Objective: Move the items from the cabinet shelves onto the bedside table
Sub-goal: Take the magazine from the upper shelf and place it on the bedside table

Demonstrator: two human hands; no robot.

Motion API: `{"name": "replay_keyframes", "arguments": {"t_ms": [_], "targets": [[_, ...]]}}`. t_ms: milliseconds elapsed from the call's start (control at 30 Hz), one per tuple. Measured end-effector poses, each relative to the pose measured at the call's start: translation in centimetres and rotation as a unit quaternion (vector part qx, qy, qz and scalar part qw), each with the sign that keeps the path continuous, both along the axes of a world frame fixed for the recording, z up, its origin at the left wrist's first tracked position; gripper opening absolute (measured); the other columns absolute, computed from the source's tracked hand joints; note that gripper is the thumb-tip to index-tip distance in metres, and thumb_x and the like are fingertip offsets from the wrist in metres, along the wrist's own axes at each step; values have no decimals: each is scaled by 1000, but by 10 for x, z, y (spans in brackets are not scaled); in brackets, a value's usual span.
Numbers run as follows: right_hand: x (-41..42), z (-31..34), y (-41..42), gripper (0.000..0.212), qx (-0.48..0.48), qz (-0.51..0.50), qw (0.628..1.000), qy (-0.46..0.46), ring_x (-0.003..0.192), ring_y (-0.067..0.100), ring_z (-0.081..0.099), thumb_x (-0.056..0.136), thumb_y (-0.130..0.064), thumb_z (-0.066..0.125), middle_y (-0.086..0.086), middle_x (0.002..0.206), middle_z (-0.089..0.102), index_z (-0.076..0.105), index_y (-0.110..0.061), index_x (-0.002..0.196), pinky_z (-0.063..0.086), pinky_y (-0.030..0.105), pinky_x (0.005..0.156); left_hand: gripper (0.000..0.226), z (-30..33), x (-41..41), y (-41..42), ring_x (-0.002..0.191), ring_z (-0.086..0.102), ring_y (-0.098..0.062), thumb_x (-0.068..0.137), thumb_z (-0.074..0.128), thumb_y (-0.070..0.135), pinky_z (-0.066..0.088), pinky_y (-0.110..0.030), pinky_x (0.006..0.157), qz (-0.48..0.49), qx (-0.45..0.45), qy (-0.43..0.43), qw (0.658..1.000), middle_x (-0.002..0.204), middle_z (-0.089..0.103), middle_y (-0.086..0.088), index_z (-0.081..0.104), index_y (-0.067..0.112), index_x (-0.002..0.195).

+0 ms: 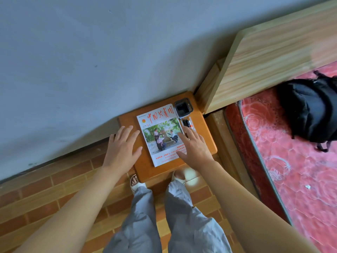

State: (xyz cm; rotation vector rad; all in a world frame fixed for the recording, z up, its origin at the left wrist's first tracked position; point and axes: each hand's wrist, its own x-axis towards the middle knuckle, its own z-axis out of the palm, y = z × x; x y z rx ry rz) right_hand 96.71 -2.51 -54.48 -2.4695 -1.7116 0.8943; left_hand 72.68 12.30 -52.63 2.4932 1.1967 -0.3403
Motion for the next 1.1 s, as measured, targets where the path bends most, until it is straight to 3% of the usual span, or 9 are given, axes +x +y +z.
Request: {"name": "replay_keyframes", "arguments": {"t_ms": [300, 533, 633, 767, 1100], "targets": [[-15, 144, -31, 72, 42, -16, 999, 3, 160, 25, 14, 98, -53, 63, 1, 172, 20, 34, -30, 160, 16, 49, 129, 62, 150, 2, -37, 155, 28, -30, 102, 53, 48, 30, -59, 122, 43, 22, -48, 998, 166, 35, -6, 41, 22, 156], [-6, 216, -38, 72, 93, -23, 995, 14, 160, 23, 13, 99, -56, 57, -1, 172, 19, 31, -30, 161, 19, 50, 129, 59, 211, -23, -55, 152, 32, -27, 101, 37, 57, 34, -53, 120, 50, 68, -90, 992, 163, 38, 0, 45, 27, 152], [2, 234, -25, 74, 121, -11, 993, 3, 160, 22, 12, 99, -57, 59, -3, 172, 19, 30, -31, 162, 16, 49, 129, 63, 231, -44, -52, 152, 32, -27, 98, 32, 59, 33, -52, 120, 62, 94, -83, 990, 163, 39, 0, 47, 26, 151], [-2, 241, 4, 73, 135, 11, 991, 5, 160, 23, 13, 99, -57, 59, -4, 172, 19, 30, -33, 161, 15, 50, 128, 55, 254, -76, -54, 155, 26, -25, 105, 43, 53, 27, -50, 123, 118, 116, -51, 985, 165, 35, 2, 44, 28, 154], [-91, 251, 42, 67, 122, 149, 980, 47, 158, 23, 17, 98, -52, 59, -4, 172, 19, 35, -32, 158, 20, 49, 126, 57, 279, -164, -97, 156, 21, -22, 103, 51, 49, 27, -50, 125, 301, 111, -52, 946, 166, 33, 4, 43, 29, 155]]}}
